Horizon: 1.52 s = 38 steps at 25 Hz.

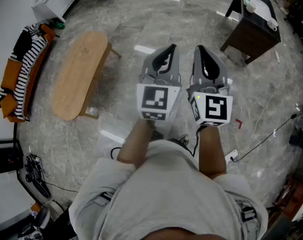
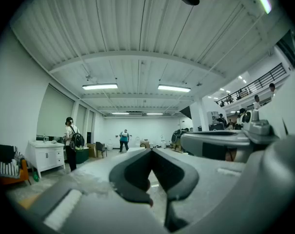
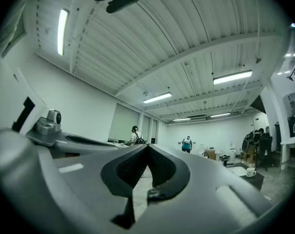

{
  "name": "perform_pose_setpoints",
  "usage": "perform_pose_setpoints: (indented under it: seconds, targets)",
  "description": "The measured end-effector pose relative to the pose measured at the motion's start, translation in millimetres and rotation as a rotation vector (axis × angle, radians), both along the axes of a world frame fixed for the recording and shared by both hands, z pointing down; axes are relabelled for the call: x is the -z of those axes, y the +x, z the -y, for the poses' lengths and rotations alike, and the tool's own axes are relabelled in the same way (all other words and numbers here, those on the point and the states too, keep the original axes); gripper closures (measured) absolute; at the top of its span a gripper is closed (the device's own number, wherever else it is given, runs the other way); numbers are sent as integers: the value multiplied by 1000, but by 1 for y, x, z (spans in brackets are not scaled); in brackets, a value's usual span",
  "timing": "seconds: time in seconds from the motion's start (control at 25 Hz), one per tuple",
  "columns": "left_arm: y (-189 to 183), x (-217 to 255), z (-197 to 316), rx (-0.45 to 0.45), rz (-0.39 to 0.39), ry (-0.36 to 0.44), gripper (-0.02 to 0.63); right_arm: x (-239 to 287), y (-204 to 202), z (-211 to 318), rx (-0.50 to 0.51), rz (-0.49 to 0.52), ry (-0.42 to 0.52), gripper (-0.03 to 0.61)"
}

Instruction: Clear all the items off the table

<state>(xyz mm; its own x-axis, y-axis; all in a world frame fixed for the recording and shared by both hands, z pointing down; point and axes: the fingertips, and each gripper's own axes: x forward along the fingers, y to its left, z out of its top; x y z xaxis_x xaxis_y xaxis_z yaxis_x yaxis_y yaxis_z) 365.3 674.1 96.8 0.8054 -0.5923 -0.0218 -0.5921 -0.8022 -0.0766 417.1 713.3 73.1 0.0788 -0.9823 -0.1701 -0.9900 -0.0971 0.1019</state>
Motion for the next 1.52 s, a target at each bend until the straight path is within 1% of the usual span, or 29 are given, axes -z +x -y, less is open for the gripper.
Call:
perform_pose_setpoints:
  seconds: [0.2, 0.36, 0.72, 0.96, 1.16, 1.36, 1.52]
  targets:
    - [-19, -5, 15, 1, 5, -1, 594, -7, -15, 19, -5, 29, -10, 572]
    - [-42, -8, 39, 11, 10, -3, 594, -14, -42, 47, 34, 67, -12, 572]
    - [-103, -12, 103, 50, 5, -21, 594, -10, -97, 110, 54, 71, 1, 571]
    - [-142, -23, 140, 109, 8, -55, 593, -20, -131, 150, 111, 74, -40, 571]
    - [-165, -37, 179, 185, 12, -73, 594, -32, -152, 197, 191, 79, -59, 571]
    - [-196, -54, 241, 286, 48, -76, 594, -49, -189, 270, 313, 93, -75, 572]
    - [-212, -55, 297, 352, 67, -75, 594, -51, -210, 333, 396, 116, -77, 572]
